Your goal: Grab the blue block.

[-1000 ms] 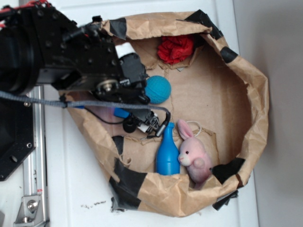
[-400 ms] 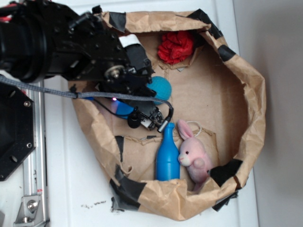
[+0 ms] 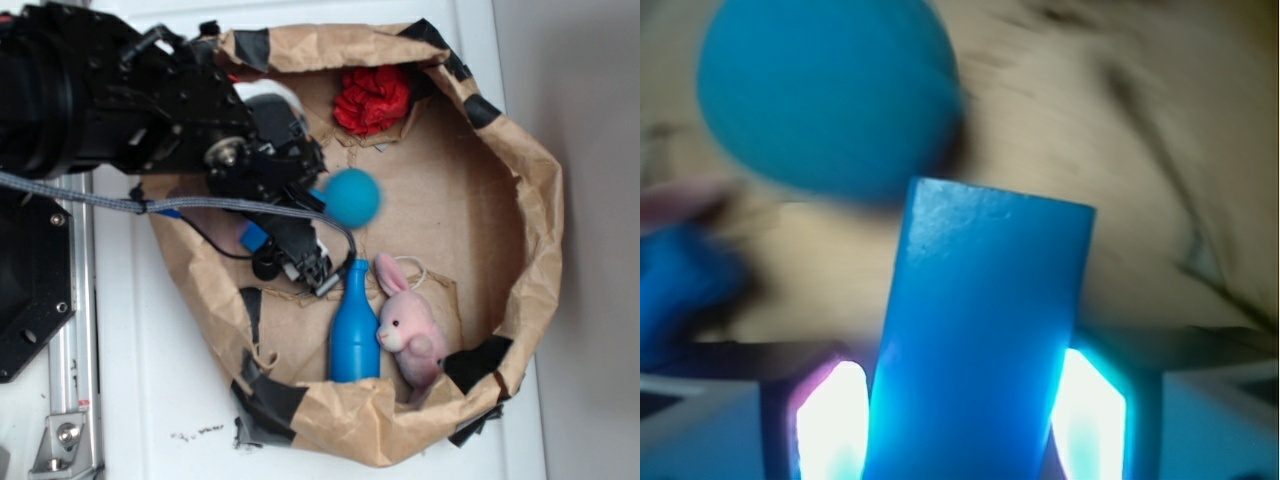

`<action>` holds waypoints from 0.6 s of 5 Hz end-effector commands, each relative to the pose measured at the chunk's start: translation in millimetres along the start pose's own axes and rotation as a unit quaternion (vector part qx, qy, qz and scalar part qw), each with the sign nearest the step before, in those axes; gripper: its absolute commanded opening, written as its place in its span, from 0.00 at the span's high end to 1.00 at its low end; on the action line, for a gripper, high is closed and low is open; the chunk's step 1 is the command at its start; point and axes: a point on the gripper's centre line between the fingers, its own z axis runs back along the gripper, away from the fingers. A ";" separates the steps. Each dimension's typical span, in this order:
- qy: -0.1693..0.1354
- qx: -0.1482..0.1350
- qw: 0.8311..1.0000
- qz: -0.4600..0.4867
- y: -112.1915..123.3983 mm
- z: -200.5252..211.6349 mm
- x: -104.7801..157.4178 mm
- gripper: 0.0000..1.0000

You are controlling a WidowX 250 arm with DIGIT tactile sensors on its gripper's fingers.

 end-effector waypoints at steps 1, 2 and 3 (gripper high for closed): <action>-0.067 -0.005 0.975 -0.210 -68.9 99.0 67.0 1.00; 0.001 0.011 0.970 -0.241 -83.8 117.6 71.5 1.00; 0.026 0.028 0.964 -0.262 -86.4 115.1 55.6 1.00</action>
